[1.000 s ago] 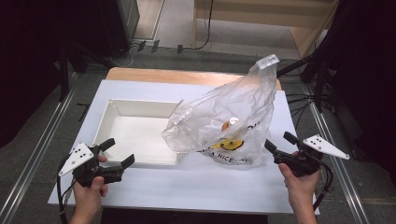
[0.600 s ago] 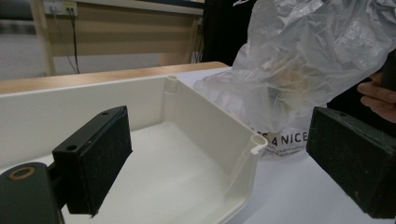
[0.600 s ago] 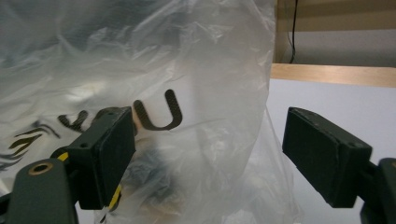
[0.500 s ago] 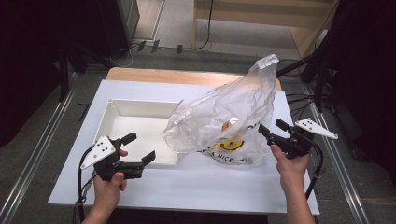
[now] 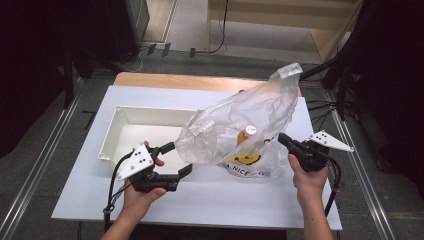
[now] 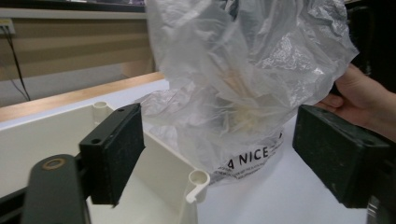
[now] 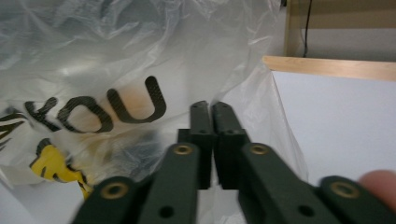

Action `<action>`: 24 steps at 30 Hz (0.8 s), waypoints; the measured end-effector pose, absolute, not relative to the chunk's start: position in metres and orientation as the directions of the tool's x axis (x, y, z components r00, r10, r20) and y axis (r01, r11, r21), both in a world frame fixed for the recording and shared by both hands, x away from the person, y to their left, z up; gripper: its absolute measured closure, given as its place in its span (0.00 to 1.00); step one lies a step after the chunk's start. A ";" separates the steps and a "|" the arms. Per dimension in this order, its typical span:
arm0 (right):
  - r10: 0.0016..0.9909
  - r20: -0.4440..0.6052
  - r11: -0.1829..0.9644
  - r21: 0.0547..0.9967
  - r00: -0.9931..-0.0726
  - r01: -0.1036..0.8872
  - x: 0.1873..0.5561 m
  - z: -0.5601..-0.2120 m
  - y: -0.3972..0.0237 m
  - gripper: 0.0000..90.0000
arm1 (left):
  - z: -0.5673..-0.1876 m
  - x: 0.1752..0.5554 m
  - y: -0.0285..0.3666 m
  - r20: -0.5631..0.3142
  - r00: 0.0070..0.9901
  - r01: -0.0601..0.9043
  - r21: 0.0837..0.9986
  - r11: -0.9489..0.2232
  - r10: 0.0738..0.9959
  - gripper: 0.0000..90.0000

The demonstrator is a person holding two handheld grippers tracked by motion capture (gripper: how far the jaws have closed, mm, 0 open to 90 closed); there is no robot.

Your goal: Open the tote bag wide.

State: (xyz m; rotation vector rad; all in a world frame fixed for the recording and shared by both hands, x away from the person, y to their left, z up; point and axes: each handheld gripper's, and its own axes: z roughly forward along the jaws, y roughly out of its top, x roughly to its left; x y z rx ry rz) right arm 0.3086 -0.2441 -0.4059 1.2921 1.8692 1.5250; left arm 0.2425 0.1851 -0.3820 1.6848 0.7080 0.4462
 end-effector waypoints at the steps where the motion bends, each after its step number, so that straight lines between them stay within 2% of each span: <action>1: 0.838 0.236 -0.024 0.916 -0.491 0.399 0.309 -0.406 -0.244 1.00 | -0.382 0.244 0.181 -0.079 0.727 0.222 0.967 -0.124 0.682 0.27; 5: 0.842 0.206 0.003 0.923 -0.499 0.385 0.304 -0.406 -0.243 1.00 | -0.385 0.251 0.170 -0.080 0.722 0.242 0.960 -0.143 0.687 0.59; 6: 0.849 0.199 0.006 0.923 -0.490 0.385 0.303 -0.407 -0.243 1.00 | -0.386 0.252 0.168 -0.077 0.724 0.246 0.957 -0.152 0.685 0.59; 7: 0.853 0.199 0.003 0.923 -0.483 0.385 0.302 -0.408 -0.244 1.00 | -0.388 0.254 0.166 -0.084 0.725 0.256 0.954 -0.156 0.683 0.69; 8: 0.861 0.207 -0.005 0.917 -0.464 0.399 0.300 -0.412 -0.247 1.00 | -0.391 0.258 0.166 -0.117 0.727 0.290 0.945 -0.149 0.677 0.86; 9: 0.870 0.203 -0.001 0.912 -0.450 0.409 0.299 -0.415 -0.249 1.00 | -0.391 0.258 0.166 -0.117 0.727 0.290 0.945 -0.149 0.677 0.92; 10: 0.870 0.203 -0.001 0.912 -0.450 0.409 0.299 -0.415 -0.249 1.00 | -0.392 0.259 0.166 -0.137 0.729 0.308 0.941 -0.143 0.671 0.92; 11: 0.888 0.189 0.012 0.902 -0.419 0.431 0.298 -0.421 -0.251 1.00 | -0.396 0.261 0.165 -0.141 0.723 0.325 0.933 -0.153 0.676 0.98; 13: 0.907 0.166 0.027 0.894 -0.388 0.447 0.296 -0.426 -0.253 1.00 | -0.400 0.262 0.164 -0.156 0.717 0.345 0.926 -0.151 0.679 0.99; 14: 0.915 0.148 0.032 0.901 -0.374 0.433 0.294 -0.426 -0.252 0.97 | -0.401 0.263 0.164 -0.163 0.712 0.355 0.923 -0.150 0.683 0.99; 16: 0.922 0.134 0.021 0.920 -0.363 0.392 0.289 -0.419 -0.252 0.69 | -0.402 0.265 0.163 -0.170 0.708 0.362 0.920 -0.146 0.685 0.99; 17: 0.919 0.142 0.005 0.929 -0.368 0.371 0.287 -0.413 -0.252 0.59 | -0.402 0.265 0.163 -0.171 0.708 0.363 0.920 -0.145 0.685 0.99; 19: 0.908 0.150 -0.013 0.944 -0.392 0.331 0.282 -0.403 -0.253 0.46 | -0.403 0.266 0.163 -0.174 0.709 0.364 0.920 -0.144 0.684 0.99; 20: 0.908 0.150 -0.013 0.944 -0.392 0.331 0.282 -0.403 -0.253 0.46 | -0.403 0.266 0.163 -0.174 0.709 0.364 0.920 -0.144 0.684 0.99; 21: 0.905 0.153 -0.020 0.947 -0.398 0.319 0.280 -0.398 -0.252 0.41 | -0.404 0.266 0.163 -0.175 0.709 0.366 0.920 -0.143 0.683 0.99; 22: 0.895 0.165 -0.034 0.951 -0.413 0.306 0.279 -0.391 -0.252 0.31 | -0.404 0.267 0.162 -0.176 0.710 0.367 0.919 -0.145 0.681 0.99; 24: 0.885 0.200 -0.066 0.948 -0.420 0.311 0.280 -0.386 -0.250 0.25 | -0.405 0.266 0.160 -0.176 0.715 0.370 0.916 -0.152 0.677 0.99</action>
